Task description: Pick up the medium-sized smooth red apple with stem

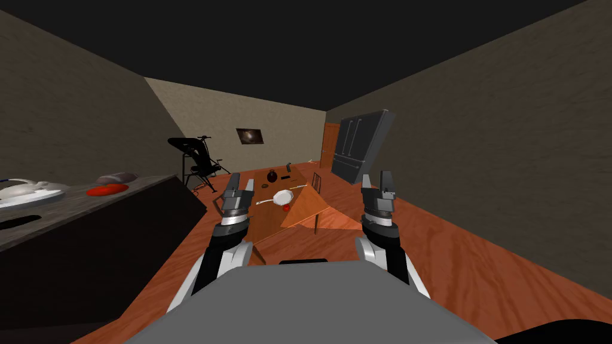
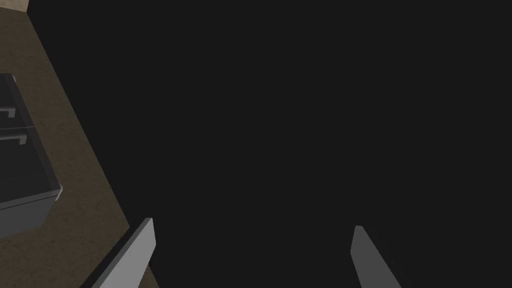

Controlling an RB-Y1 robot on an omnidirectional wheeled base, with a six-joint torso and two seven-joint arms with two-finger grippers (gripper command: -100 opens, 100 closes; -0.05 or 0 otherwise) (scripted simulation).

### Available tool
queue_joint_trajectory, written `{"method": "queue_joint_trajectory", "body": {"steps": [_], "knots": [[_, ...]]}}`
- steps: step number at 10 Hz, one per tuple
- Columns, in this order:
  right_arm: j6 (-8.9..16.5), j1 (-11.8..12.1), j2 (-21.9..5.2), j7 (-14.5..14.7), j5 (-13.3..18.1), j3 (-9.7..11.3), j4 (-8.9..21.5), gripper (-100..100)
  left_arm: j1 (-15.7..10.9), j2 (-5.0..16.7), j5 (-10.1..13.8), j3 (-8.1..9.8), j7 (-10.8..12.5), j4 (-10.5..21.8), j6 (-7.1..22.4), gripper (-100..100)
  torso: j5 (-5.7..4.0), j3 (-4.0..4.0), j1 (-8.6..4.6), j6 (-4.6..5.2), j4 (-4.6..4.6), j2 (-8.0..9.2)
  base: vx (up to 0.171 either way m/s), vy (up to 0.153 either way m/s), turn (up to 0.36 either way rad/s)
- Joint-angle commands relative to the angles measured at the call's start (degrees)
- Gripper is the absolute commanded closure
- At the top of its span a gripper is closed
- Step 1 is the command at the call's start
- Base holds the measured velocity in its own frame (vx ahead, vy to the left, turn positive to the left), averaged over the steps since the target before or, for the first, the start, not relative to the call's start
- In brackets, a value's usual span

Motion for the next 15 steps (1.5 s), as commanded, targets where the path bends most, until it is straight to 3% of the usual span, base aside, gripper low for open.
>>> {"method": "queue_joint_trajectory", "body": {"steps": [1, 7, 8, 11, 15], "knots": [[0.0, 0.0, 0.0, 0.0, 0.0, 0.0, 0.0, 0, -0.8, 1.3, 0.5, -0.14, 0.0, 1.9, 0.3, -100, 0.0, 0.0, 0.0, 0.0, 0.0, 0.0, -0.027, -0.003, -0.111], [0.0, 0.0, 0.0, 0.0, 0.0, 0.0, 0.0, 0, -5.1, 5.2, 2.8, -0.65, 1.2, 10.7, 1.4, -100, 0.02, 0.08, 0.07, 0.01, 0.03, 0.13, -0.042, 0.011, -0.101], [0.0, 0.0, 0.0, 0.0, 0.0, 0.0, 0.0, 0, -5.1, 5.2, 2.8, -0.65, 1.2, 10.9, 1.4, -100, 0.02, 0.06, 0.07, 0.01, 0.03, 0.11, -0.02, 0.007, -0.057], [0.0, 0.0, 0.0, 0.0, 0.0, 0.0, 0.0, 0, -8.4, 7.3, 4.6, -0.98, 2.6, 16.8, 2.1, -100, 0.02, 0.04, 0.07, 0.01, 0.01, 0.06, -0.024, 0.014, -0.133], [0.0, 0.0, 0.0, 0.0, 0.0, 0.0, 0.0, 0, -10.8, 8.6, 6.0, -1.25, 4.0, 22.4, 2.6, -100, 0.02, 0.03, 0.07, -0.02, 0.01, 0.04, -0.018, 0.012, -0.08]]}}
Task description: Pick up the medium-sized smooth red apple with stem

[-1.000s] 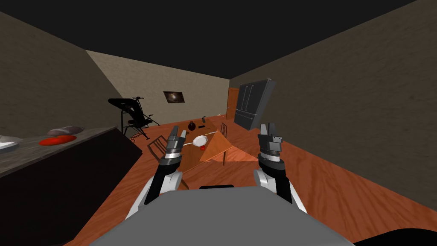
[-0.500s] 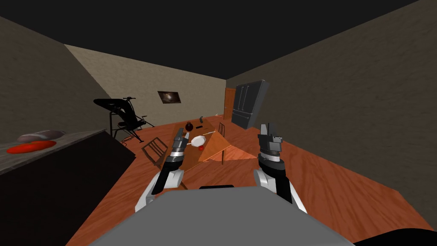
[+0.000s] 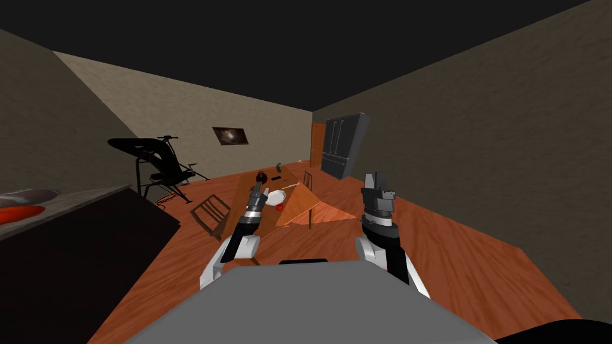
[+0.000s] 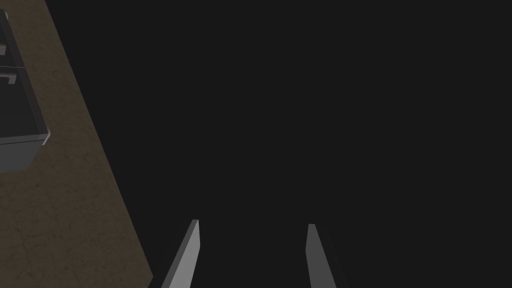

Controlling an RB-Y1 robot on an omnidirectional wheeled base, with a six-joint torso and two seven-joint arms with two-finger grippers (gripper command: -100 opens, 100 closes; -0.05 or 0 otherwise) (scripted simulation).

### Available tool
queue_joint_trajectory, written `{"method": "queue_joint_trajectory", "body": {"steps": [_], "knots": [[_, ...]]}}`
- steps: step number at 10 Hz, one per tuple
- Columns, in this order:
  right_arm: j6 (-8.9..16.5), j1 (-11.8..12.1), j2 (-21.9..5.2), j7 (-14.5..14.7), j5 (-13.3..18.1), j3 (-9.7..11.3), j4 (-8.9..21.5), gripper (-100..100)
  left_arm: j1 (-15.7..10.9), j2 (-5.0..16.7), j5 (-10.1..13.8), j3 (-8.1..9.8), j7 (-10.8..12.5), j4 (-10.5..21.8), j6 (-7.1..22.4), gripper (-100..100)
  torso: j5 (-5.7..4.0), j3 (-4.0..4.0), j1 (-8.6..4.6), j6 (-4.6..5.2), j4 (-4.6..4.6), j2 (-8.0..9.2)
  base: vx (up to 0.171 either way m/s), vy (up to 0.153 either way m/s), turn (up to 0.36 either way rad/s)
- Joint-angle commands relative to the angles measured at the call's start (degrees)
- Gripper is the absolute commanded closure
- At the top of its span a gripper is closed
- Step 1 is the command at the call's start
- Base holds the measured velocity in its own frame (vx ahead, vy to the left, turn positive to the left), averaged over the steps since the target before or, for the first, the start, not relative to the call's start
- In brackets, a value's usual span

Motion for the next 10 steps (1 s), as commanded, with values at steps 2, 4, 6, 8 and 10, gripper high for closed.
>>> {"method": "queue_joint_trajectory", "body": {"steps": [2, 4, 6, 8, 10], "knots": [[0.0, 0.0, 0.0, 0.0, 0.0, 0.0, 0.0, 0, -2.0, 0.9, 1.0, -0.3, 1.1, 4.0, 0.3, -100, 0.0, 0.0, 0.0, -0.02, 0.0, 0.0, -0.015, 0.012, -0.073], [0.0, 0.0, 0.0, 0.0, 0.0, 0.0, 0.0, 0, -3.2, 1.5, 1.8, -0.49, 1.9, 7.5, 0.5, -100, 0.0, 0.0, 0.01, -0.02, 0.0, -0.01, -0.017, 0.013, -0.103], [0.0, 0.0, 0.0, 0.0, 0.0, 0.0, 0.0, 0, -4.5, 2.1, 2.5, -0.7, 2.8, 10.9, 0.9, -100, 0.0, 0.02, 0.02, 0.0, 0.01, 0.03, -0.024, 0.016, -0.114], [0.0, 0.0, 0.0, 0.0, 0.0, 0.0, 0.0, 0, -5.8, 2.6, 3.3, -0.93, 3.7, 14.1, 1.2, -100, 0.0, 0.01, 0.02, -0.01, 0.0, 0.01, -0.017, 0.014, -0.092], [0.0, 0.0, 0.0, 0.0, 0.0, 0.0, 0.0, 0, -7.0, 3.1, 4.1, -1.18, 4.6, 17.3, 1.5, -100, 0.0, 0.0, 0.01, -0.01, 0.0, 0.0, -0.015, 0.011, -0.09]]}}
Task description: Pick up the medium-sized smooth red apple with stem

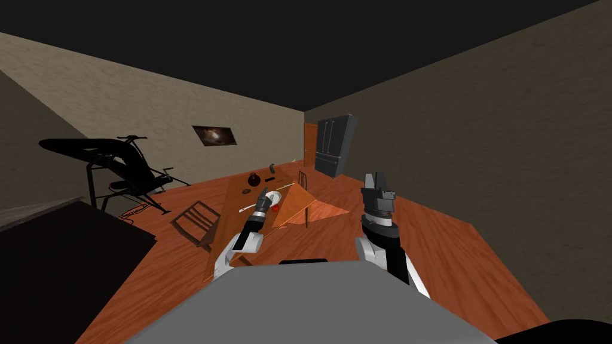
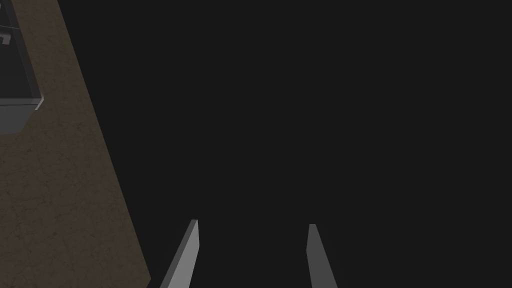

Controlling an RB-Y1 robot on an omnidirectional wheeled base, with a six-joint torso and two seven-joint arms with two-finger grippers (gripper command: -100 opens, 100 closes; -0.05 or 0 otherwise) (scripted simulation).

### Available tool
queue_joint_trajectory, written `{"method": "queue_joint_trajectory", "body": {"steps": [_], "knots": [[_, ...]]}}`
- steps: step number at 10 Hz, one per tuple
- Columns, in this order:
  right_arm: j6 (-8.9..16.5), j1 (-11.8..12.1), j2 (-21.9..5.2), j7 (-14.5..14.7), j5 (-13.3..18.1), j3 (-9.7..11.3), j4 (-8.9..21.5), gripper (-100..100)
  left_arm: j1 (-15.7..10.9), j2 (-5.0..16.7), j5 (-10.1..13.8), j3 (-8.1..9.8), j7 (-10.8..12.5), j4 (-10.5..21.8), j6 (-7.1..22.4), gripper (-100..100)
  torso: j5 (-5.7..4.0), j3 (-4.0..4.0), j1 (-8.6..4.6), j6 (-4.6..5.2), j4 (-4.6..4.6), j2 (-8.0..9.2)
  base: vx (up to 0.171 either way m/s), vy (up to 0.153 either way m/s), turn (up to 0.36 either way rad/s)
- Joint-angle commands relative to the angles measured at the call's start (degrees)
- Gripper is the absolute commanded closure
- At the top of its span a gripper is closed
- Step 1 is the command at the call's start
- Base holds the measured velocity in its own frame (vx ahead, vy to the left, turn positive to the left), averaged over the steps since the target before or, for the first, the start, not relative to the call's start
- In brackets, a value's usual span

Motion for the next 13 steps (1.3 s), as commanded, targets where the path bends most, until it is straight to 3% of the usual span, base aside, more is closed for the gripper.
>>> {"method": "queue_joint_trajectory", "body": {"steps": [1, 13], "knots": [[0.0, 0.0, 0.0, 0.0, 0.0, 0.0, 0.0, 0, -1.5, 0.7, 1.0, -0.23, 1.2, 2.9, 0.5, -100, 0.0, 0.0, 0.0, 0.0, 0.0, 0.0, -0.015, 0.007, -0.14], [0.0, 0.0, 0.0, 0.0, 0.0, 0.0, 0.0, 0, -7.5, 2.3, 4.9, -1.53, 6.3, 20.3, 2.3, -100, 0.0, -0.01, 0.02, 0.01, 0.0, -0.02, -0.014, 0.012, -0.082]]}}
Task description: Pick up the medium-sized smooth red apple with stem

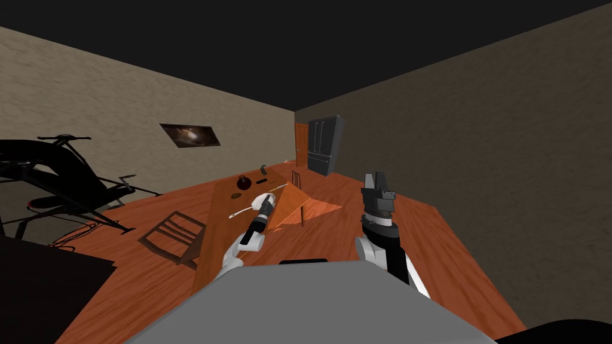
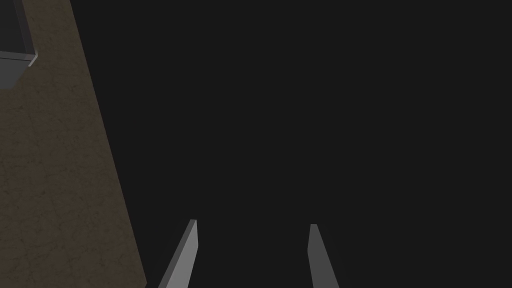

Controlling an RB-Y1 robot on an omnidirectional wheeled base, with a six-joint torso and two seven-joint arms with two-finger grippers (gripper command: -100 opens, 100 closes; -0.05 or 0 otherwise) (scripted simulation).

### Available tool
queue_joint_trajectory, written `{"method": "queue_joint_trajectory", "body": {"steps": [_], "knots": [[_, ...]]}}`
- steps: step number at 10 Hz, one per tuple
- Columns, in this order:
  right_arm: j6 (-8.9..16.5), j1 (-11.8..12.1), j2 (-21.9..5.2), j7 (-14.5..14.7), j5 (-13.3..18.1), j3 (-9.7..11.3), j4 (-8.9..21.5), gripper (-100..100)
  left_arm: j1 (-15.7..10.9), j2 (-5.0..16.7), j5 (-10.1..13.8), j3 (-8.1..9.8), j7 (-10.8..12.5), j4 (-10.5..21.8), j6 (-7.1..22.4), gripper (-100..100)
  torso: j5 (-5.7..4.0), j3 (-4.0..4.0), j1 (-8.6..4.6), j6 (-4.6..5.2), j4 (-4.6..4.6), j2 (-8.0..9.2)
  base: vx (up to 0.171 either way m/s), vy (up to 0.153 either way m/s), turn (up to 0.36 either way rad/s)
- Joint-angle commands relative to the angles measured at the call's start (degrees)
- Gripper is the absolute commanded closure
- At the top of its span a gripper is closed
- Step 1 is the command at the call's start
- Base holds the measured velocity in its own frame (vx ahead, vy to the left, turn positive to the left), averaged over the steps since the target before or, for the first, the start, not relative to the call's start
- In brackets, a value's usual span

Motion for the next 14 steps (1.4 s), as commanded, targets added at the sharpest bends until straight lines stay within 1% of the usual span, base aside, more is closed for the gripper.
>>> {"method": "queue_joint_trajectory", "body": {"steps": [1, 2, 3, 6, 7, 8, 9, 10, 11, 12, 13, 14], "knots": [[0.0, 0.0, 0.0, 0.0, 0.0, 0.0, 0.0, 0, -1.5, 0.5, 0.9, -0.3, 1.4, 2.9, 0.0, -100, 0.0, 0.0, 0.0, 0.0, 0.0, 0.0, -0.013, 0.019, -0.112], [0.0, 0.0, 0.0, 0.0, 0.0, 0.0, 0.0, 0, -1.5, 0.5, 0.9, -0.3, 1.4, 4.5, 0.0, -100, 0.0, 0.0, 0.02, 0.02, 0.0, 0.0, -0.008, 0.017, -0.063], [0.0, 0.0, 0.0, 0.0, 0.0, 0.0, 0.0, 0, -1.5, 0.5, 0.9, -0.3, 1.4, 4.6, 0.0, -100, 0.0, 0.0, 0.01, 0.0, 0.0, 0.0, -0.002, 0.006, 0.01], [0.0, 0.0, 0.0, 0.0, 0.0, 0.0, 0.0, 0, -4.6, 1.0, 3.1, -0.97, 4.4, 11.8, 1.1, -100, 0.0, -0.01, 0.03, 0.02, 0.0, -0.03, -0.007, 0.025, -0.152], [0.0, 0.0, 0.0, 0.0, 0.0, 0.0, 0.0, 0, -4.6, 1.0, 3.1, -0.97, 4.4, 13.3, 1.1, -100, 0.02, -0.01, 0.09, 0.01, 0.0, -0.02, -0.006, 0.032, -0.04], [0.0, 0.0, 0.0, 0.0, 0.0, 0.0, 0.0, 0, -5.5, 1.2, 3.8, -1.18, 5.3, 16.0, 1.4, -100, 0.02, -0.02, 0.07, -0.01, -0.01, -0.03, 0.0, 0.022, -0.079], [0.0, 0.0, 0.0, 0.0, 0.0, 0.0, 0.0, 0, -6.3, 1.4, 4.4, -1.37, 6.3, 18.0, 1.7, -100, 0.01, -0.02, 0.05, 0.0, -0.01, -0.04, -0.001, 0.036, -0.151], [0.0, 0.0, 0.0, 0.0, 0.0, 0.0, 0.0, 0, -7.1, 1.6, 5.0, -1.56, 7.2, 21.0, 2.0, -100, 0.02, -0.03, 0.08, 0.02, -0.01, -0.05, 0.009, 0.051, -0.151], [0.0, 0.0, 0.0, 0.0, 0.0, 0.0, 0.0, 0, -7.8, 1.9, 5.6, -1.74, 8.1, 23.0, 2.3, -100, 0.03, -0.04, 0.13, 0.0, -0.01, -0.07, 0.018, 0.048, -0.148], [0.0, 0.0, 0.0, 0.0, 0.0, 0.0, 0.0, 0, -7.8, 1.9, 5.6, -1.74, 8.1, 23.4, 2.3, -100, 0.03, -0.05, 0.13, 0.0, -0.01, -0.1, 0.014, 0.032, -0.03], [0.0, 0.0, 0.0, 0.0, 0.0, 0.0, 0.0, 0, -8.4, 2.2, 6.1, -1.91, 9.0, 25.1, 2.6, -100, 0.02, -0.06, 0.08, -0.02, -0.02, -0.1, 0.012, 0.028, -0.059], [0.0, 0.0, 0.0, 0.0, 0.0, 0.0, 0.0, 0, -8.4, 2.2, 6.1, -1.91, 9.0, 25.6, 2.6, -100, 0.01, -0.05, 0.06, -0.01, -0.02, -0.1, 0.009, 0.023, -0.034]]}}
